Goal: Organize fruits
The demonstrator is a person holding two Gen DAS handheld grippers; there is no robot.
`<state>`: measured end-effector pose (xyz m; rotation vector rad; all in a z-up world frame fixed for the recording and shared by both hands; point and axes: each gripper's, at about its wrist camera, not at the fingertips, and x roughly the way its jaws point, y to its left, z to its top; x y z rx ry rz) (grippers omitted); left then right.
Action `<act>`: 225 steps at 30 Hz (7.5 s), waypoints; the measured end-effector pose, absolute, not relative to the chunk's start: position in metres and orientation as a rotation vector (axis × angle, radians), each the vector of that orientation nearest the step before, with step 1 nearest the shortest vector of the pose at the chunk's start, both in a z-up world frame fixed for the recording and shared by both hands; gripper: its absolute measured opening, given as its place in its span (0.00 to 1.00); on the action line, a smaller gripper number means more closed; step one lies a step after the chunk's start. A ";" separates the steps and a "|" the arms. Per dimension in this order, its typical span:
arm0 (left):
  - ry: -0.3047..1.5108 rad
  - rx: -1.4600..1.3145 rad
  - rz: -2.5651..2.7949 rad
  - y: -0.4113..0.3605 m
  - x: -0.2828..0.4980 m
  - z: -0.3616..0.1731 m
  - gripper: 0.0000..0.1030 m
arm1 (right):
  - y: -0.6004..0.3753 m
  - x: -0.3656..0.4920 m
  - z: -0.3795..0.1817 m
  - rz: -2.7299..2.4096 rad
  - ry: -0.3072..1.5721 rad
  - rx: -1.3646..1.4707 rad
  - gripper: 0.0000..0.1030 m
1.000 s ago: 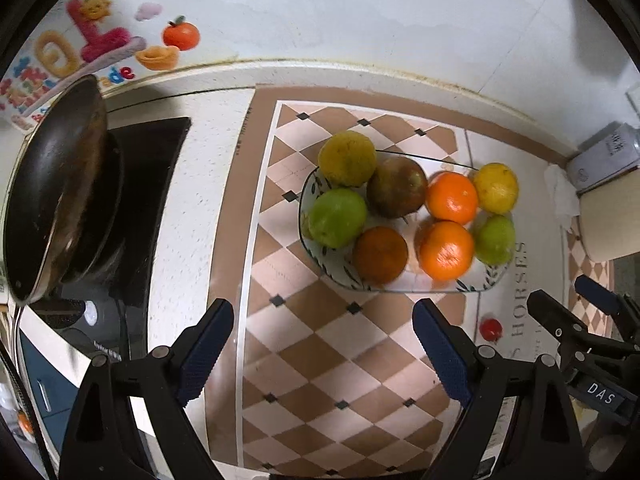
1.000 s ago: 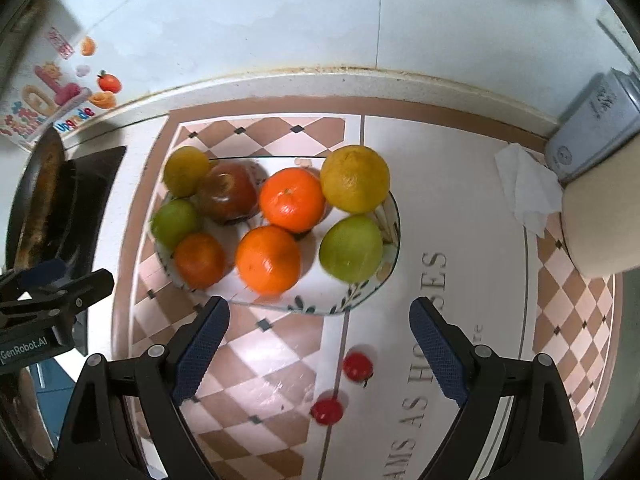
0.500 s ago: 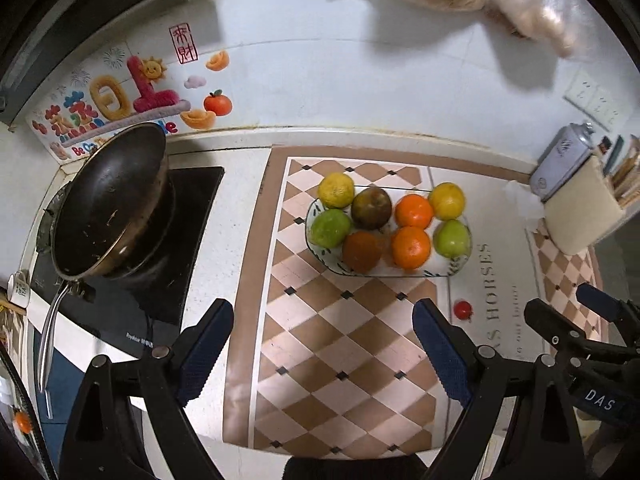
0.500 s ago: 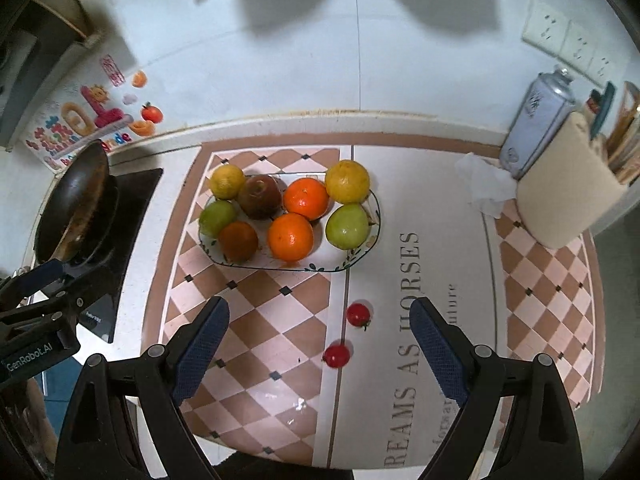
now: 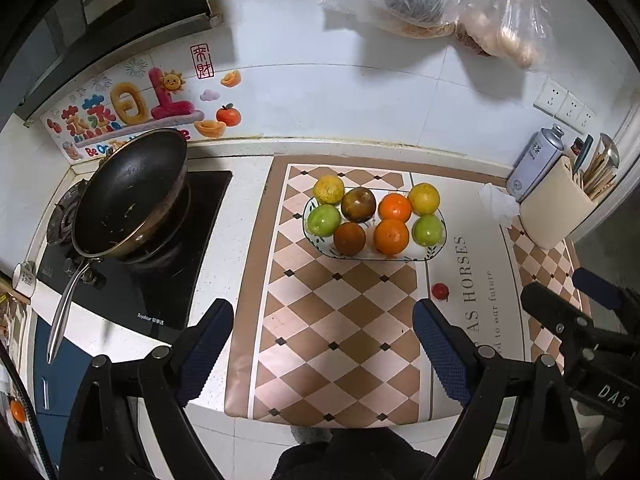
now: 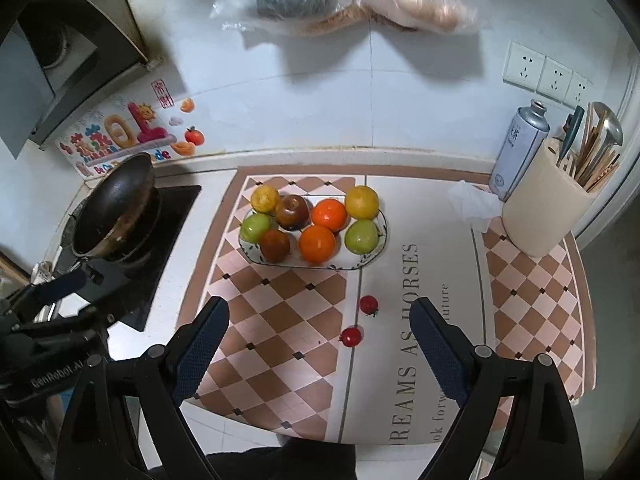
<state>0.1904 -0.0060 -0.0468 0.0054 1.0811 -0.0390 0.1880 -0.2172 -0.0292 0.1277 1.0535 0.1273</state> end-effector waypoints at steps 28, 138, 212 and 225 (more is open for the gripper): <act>1.332 0.183 0.062 -0.060 0.269 -0.201 0.96 | -0.299 0.279 -0.261 0.084 1.363 0.422 0.68; 1.475 -0.185 0.130 0.019 0.337 -0.274 0.86 | -0.182 0.369 -0.294 0.447 1.270 0.370 0.32; 0.914 0.001 -0.058 0.002 0.102 0.015 0.86 | -0.211 0.065 0.047 0.048 0.864 0.149 0.99; 0.970 0.021 0.004 -0.004 0.173 -0.019 0.86 | -0.223 0.157 0.000 0.021 0.927 0.146 0.99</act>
